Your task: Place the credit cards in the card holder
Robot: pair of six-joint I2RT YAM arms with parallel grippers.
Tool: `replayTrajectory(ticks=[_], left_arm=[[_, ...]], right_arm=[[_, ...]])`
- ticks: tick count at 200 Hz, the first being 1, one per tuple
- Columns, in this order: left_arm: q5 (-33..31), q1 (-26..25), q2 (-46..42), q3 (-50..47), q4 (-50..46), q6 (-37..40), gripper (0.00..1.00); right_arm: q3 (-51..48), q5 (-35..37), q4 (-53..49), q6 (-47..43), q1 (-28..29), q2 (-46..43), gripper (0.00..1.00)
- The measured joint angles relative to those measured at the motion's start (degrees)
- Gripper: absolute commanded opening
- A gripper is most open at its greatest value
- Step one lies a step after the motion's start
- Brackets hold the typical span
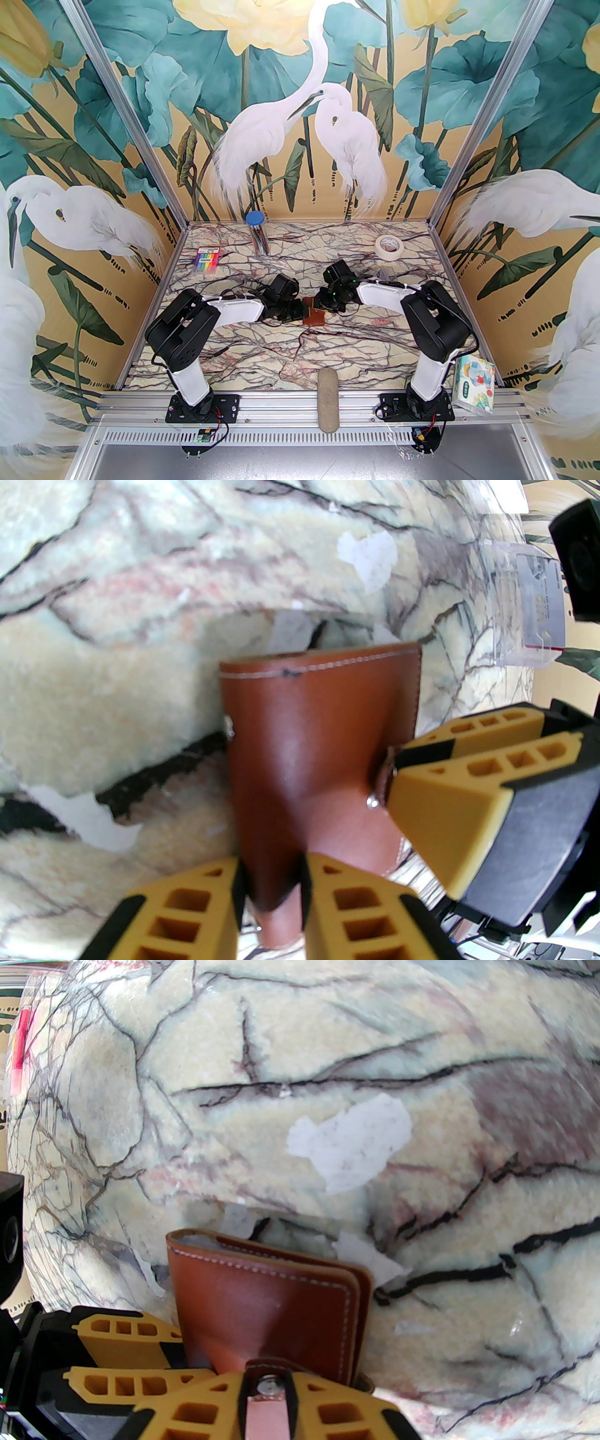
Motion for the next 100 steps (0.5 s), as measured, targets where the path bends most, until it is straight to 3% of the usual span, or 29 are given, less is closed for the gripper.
replayTrajectory(ticks=[100], left_arm=[[0.02,0.0,0.0,0.0,-0.02,0.0,0.28]], right_arm=[[-0.33,-0.59,0.24,0.33,-0.37,0.0,0.17]])
